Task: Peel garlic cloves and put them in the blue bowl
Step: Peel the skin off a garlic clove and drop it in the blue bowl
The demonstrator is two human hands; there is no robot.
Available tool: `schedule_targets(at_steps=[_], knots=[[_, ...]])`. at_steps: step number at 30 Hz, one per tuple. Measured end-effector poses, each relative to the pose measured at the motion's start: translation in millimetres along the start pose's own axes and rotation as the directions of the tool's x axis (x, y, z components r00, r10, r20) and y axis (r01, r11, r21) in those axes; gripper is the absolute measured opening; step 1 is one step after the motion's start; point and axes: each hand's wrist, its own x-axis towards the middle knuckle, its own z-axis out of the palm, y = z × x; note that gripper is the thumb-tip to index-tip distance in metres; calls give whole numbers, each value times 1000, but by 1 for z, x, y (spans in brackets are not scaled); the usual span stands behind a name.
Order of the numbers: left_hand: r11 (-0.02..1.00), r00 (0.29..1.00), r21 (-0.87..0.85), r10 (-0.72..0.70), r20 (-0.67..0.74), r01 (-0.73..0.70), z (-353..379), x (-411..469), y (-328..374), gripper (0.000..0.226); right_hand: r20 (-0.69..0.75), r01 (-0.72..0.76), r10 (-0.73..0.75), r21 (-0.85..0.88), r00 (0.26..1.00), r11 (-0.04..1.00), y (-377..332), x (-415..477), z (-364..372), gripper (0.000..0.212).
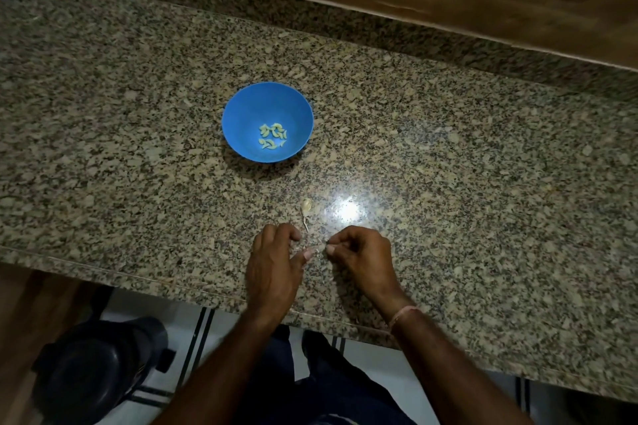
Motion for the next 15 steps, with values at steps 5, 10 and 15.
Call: schedule_targets(at_steps=[5,10,15], knots=[[999,999,25,27,23,-28,-3,1,-1,27,-42,37,-50,-263,998,964,1,3,12,10],[998,998,35,44,40,-45,-4,5,-1,28,-84,-32,3,-350,996,936,-11,5,16,13],[998,997,45,30,70,-33,-7,7,-2,25,-140,-84,33,-376,990,923,-15,3,21,16]])
